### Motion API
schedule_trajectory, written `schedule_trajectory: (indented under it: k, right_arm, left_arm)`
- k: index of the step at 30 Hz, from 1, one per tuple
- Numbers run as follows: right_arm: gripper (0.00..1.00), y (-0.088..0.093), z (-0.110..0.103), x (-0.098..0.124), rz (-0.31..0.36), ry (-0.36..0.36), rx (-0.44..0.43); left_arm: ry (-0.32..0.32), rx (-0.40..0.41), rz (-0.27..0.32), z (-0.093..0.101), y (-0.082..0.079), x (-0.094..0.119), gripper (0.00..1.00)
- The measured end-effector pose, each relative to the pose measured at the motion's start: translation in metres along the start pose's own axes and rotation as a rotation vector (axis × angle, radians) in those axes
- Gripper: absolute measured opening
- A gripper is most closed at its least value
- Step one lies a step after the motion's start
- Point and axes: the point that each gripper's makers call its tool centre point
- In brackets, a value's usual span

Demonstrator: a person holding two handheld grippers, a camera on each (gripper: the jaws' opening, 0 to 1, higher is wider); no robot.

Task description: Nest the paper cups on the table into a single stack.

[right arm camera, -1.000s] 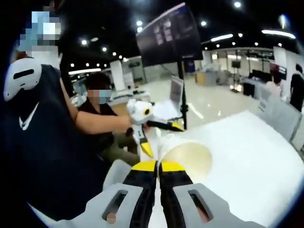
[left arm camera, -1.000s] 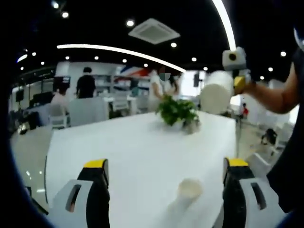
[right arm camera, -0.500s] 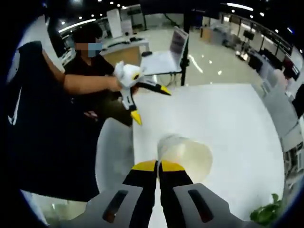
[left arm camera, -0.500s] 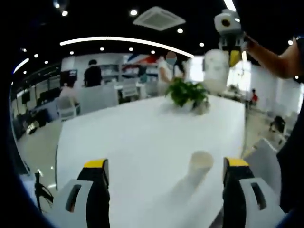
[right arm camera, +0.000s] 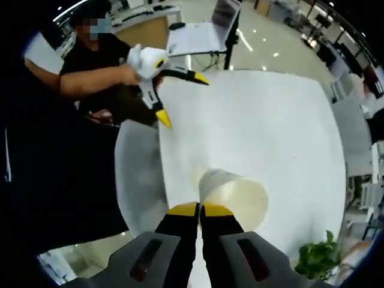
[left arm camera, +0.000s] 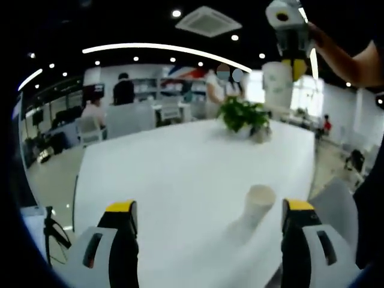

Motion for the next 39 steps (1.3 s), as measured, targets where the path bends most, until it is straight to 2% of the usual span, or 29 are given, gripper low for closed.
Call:
schedule_trajectory:
  k: [7, 11, 19, 39]
  right_arm:
    - [0.00, -0.003, 0.001, -0.002, -0.008, 0.018, 0.012]
    - [0.00, -0.004, 0.000, -0.003, -0.012, 0.020, 0.011]
    - [0.00, -0.004, -0.002, -0.015, -0.032, 0.036, 0.017]
    - [0.00, 0.005, -0.009, -0.075, -0.055, 0.022, 0.014]
  left_arm:
    - [0.003, -0.024, 0.003, 0.001, -0.003, -0.003, 0.99]
    - [0.022, -0.072, -0.034, 0.006, 0.003, -0.006, 0.99]
    - [0.025, -0.067, -0.037, 0.008, 0.009, -0.005, 0.99]
    - [0.007, -0.049, -0.031, 0.004, 0.015, 0.004, 0.99]
Point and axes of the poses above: the point that each gripper's makers call its tool centre point, and the gripper's own axes: x roughly backward along the fingers, z roughly to its right, y roughly out of its underside, and after that the axes turned 1 degree about x, right-handed
